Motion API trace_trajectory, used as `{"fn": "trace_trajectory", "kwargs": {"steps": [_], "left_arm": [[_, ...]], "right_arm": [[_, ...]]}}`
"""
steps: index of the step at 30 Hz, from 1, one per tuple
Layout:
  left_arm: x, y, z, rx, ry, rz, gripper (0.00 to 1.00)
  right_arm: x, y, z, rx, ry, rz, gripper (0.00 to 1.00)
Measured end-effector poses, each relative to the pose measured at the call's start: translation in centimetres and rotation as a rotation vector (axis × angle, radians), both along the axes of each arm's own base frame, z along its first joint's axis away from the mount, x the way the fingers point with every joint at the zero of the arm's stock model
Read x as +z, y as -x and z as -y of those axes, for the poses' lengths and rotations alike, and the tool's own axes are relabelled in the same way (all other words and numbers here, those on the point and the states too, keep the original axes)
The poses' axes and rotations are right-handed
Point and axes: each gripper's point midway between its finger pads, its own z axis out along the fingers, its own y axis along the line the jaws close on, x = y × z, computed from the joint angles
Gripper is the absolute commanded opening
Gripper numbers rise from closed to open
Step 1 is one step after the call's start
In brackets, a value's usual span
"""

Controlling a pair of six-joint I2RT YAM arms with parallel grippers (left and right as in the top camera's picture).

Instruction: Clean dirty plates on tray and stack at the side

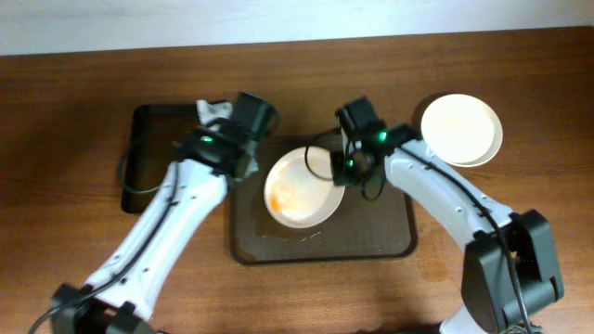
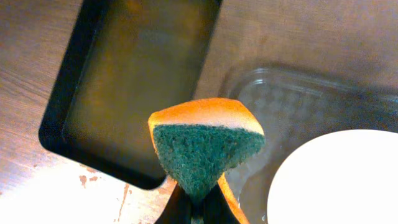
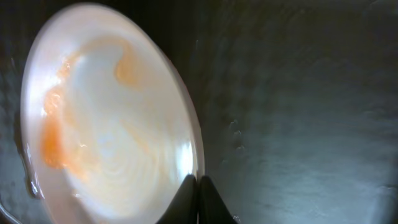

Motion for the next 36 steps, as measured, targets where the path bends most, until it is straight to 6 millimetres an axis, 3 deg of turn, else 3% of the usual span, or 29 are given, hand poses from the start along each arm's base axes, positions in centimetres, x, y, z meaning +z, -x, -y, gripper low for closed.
{"fn": "trace_trajectory", "kwargs": {"steps": [5, 6, 7, 11, 13, 14, 15, 16, 18, 21, 28, 30, 31, 36], "left_arm": [[-0.2, -1.2, -4.1, 0.047, 0.079, -0.035, 0.0], [-0.3, -1.3, -5.1, 0.067, 0.084, -0.039, 0.0], [-0.3, -1.4, -6.3, 0.09, 0.088, -0.042, 0.0], [-0.7, -1.4, -7.9, 0.073, 0.126, -0.074, 0.0], [-0.7, -1.5, -8.0, 0.056, 0.133, -0.079, 0.0], [-0.7, -1.5, -7.9, 0.048, 0.135, -0.08, 0.0], [-0.7, -1.5, -7.8, 0.042, 0.137, -0.081, 0.0], [-0.7, -1.6, -7.8, 0.041, 0.138, -0.081, 0.0], [-0.8, -1.6, -7.7, 0.037, 0.139, -0.081, 0.0], [-2.0, -1.2, -7.7, 0.037, 0.138, -0.101, 0.0], [-2.5, -0.9, -7.8, 0.037, 0.136, -0.114, 0.0], [-2.5, -0.9, -7.8, 0.037, 0.136, -0.114, 0.0], [-2.5, -0.9, -7.8, 0.037, 0.136, -0.114, 0.0], [-2.5, -1.0, -7.8, 0.037, 0.137, -0.11, 0.0]], "right_arm": [[9.5, -2.9, 3.0, -0.001, 0.24, 0.178, 0.04], [10.8, -2.9, 3.2, 0.001, 0.292, 0.21, 0.25], [12.1, -3.0, 2.6, 0.017, 0.332, 0.253, 0.6], [11.5, -1.8, 0.9, 0.076, 0.282, 0.212, 0.79], [9.5, -1.7, 1.3, 0.071, 0.2, 0.128, 0.79], [8.0, -1.9, 1.8, 0.057, 0.174, 0.085, 0.7], [6.0, -2.1, 2.3, 0.04, 0.152, 0.035, 0.61], [2.8, -2.2, 2.8, 0.024, 0.112, -0.036, 0.52], [-1.7, -1.5, 3.2, 0.011, 0.059, -0.157, 0.44], [-5.1, -1.0, 1.9, 0.018, -0.023, -0.244, 0.44], [-8.4, -0.8, 1.3, 0.025, -0.05, -0.299, 0.36], [-8.6, -1.3, 1.1, 0.026, -0.059, -0.275, 0.1], [-8.6, -1.4, 1.0, 0.027, -0.064, -0.268, 0.04], [-8.5, -1.4, 1.3, 0.012, -0.05, -0.267, 0.04]]}}
